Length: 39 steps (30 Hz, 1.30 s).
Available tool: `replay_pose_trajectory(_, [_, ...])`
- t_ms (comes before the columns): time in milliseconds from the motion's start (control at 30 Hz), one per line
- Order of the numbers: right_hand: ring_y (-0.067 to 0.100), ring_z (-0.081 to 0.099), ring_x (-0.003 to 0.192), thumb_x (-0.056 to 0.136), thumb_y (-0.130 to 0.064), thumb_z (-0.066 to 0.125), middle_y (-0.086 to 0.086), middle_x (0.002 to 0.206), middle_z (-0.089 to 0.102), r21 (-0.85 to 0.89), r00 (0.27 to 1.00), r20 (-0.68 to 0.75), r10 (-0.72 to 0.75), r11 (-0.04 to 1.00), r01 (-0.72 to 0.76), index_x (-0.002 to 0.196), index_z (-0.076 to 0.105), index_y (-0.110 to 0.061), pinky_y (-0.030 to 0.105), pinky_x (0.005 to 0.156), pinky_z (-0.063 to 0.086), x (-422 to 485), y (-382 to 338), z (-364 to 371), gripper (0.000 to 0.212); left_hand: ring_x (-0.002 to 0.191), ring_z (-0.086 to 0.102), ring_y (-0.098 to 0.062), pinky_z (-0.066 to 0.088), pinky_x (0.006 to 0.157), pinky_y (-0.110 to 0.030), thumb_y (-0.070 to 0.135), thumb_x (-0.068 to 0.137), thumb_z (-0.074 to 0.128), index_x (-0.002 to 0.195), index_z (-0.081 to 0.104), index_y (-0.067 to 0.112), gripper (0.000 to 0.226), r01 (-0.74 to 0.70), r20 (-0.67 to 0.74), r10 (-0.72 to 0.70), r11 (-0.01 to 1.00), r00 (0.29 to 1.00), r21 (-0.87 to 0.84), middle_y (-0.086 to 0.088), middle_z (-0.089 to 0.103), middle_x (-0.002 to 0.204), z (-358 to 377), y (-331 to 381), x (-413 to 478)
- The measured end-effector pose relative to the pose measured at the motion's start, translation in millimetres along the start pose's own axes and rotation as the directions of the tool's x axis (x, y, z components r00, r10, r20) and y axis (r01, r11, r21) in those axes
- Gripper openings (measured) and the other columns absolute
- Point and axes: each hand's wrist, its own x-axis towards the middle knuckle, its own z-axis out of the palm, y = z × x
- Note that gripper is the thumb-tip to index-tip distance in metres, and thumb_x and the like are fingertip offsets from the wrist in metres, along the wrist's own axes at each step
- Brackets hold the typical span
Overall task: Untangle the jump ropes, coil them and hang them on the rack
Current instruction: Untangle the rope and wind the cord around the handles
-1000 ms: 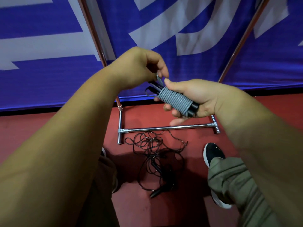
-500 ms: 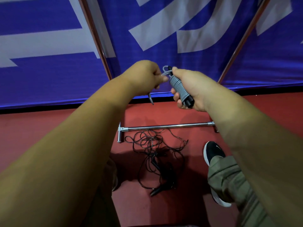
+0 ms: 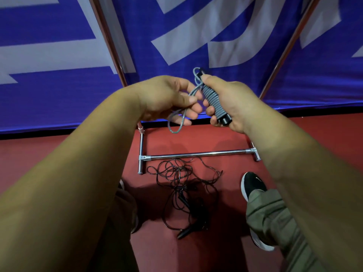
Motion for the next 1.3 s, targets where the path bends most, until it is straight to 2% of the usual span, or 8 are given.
replay_pose_trajectory(167, [0.014, 0.05, 0.051, 0.093, -0.051, 0.075, 0.005, 0.075, 0.062, 0.037, 1.0, 0.014, 0.006, 0.999, -0.006, 0.103, 0.071, -0.02, 0.026, 0.052, 0.043, -1.4, 5.3, 2.9, 0.033, 0.062, 0.056, -0.014, 0.059, 0.059, -0.027, 0.02, 0.106, 0.063, 0.106, 0.073, 0.006, 0.018, -0.006, -0.269, 0.111, 0.932, 0.957, 0.362, -0.003, 0.065, 0.074, 3.7, 0.3, 4.2])
replay_pose_trajectory(333, [0.015, 0.052, 0.055, 0.097, -0.046, 0.072, 0.004, 0.075, 0.062, -0.004, 0.996, -0.018, -0.091, 0.996, 0.091, 0.1, 0.072, -0.023, 0.028, 0.051, 0.044, -0.6, -1.2, 1.4, 0.024, 0.06, 0.035, -0.011, 0.044, 0.062, -0.027, 0.044, 0.112, 0.045, 0.114, 0.071, 0.006, 0.047, -0.062, -0.19, 0.043, 0.993, 0.981, -0.099, 0.004, 0.046, 0.071, -0.9, -1.4, 9.6])
replay_pose_trajectory(433, [0.015, 0.054, 0.056, 0.097, -0.048, 0.073, 0.005, 0.076, 0.064, -0.001, 0.994, -0.004, -0.109, 0.994, 0.109, 0.104, 0.074, -0.023, 0.028, 0.052, 0.045, -1.8, -1.7, 1.7, 0.027, 0.064, 0.045, -0.009, 0.046, 0.066, -0.027, 0.024, 0.111, 0.05, 0.113, 0.073, 0.009, 0.028, -0.122, -0.209, 0.098, 0.987, 0.973, -0.107, 0.004, 0.058, 0.076, -8.1, -5.9, 11.5])
replay_pose_trajectory(533, [0.016, 0.055, 0.056, 0.094, -0.05, 0.075, 0.005, 0.076, 0.066, -0.014, 0.996, 0.004, -0.092, 0.996, 0.092, 0.106, 0.074, -0.019, 0.029, 0.052, 0.047, -2.8, -2.2, 1.2, 0.033, 0.071, 0.056, -0.012, 0.043, 0.066, -0.028, 0.011, 0.104, 0.062, 0.111, 0.076, 0.011, 0.015, -0.129, -0.181, 0.14, 0.989, 0.974, 0.071, 0.001, 0.076, 0.088, -11.4, -6.7, 5.4])
replay_pose_trajectory(733, [0.02, 0.055, 0.054, 0.093, -0.05, 0.072, 0.01, 0.078, 0.068, -0.07, 0.996, 0.09, -0.013, 0.997, 0.02, 0.094, 0.07, -0.012, 0.031, 0.053, 0.046, -8.3, -0.8, 2.3, 0.038, 0.075, 0.072, -0.017, 0.062, 0.08, -0.035, 0.017, 0.086, 0.086, 0.097, 0.081, 0.011, 0.014, 0.027, -0.25, 0.083, 0.912, 0.965, 0.409, -0.015, 0.08, 0.092, -5.6, -4.8, 1.0])
replay_pose_trajectory(900, [0.017, 0.048, 0.051, 0.097, -0.052, 0.061, 0.007, 0.076, 0.062, -0.09, 0.959, 0.264, 0.1, 0.993, -0.079, 0.099, 0.07, -0.011, 0.028, 0.049, 0.042, -12.0, -0.4, 0.2, 0.042, 0.088, 0.08, -0.031, 0.067, 0.077, -0.045, 0.014, 0.09, 0.083, 0.105, 0.076, 0.0, 0.021, 0.094, -0.263, -0.021, 0.958, 0.965, 0.27, -0.025, 0.077, 0.098, -0.2, -12.2, 3.9])
replay_pose_trajectory(1200, [0.01, 0.035, 0.044, 0.102, -0.054, 0.048, 0.002, 0.07, 0.048, -0.089, 0.808, 0.545, 0.224, 0.974, -0.21, 0.104, 0.068, -0.009, 0.021, 0.04, 0.031, -23.1, -3.0, 1.1, 0.049, 0.082, 0.076, -0.02, 0.066, 0.084, -0.041, -0.011, 0.083, 0.075, 0.09, 0.079, 0.006, 0.019, -0.04, -0.196, 0.081, 0.978, 0.977, 0.203, -0.013, 0.075, 0.082, -6.9, -10.0, -5.7])
replay_pose_trajectory(1300, [0.011, 0.037, 0.046, 0.103, -0.053, 0.049, 0.002, 0.072, 0.051, -0.049, 0.836, 0.525, 0.163, 0.986, -0.161, 0.102, 0.069, -0.01, 0.022, 0.042, 0.032, -21.7, -7.4, 1.7, 0.048, 0.08, 0.075, -0.018, 0.065, 0.08, -0.037, -0.002, 0.084, 0.081, 0.091, 0.08, 0.008, 0.012, -0.05, -0.177, 0.083, 0.982, 0.981, 0.185, -0.011, 0.076, 0.082, -12.0, -12.1, -4.2])
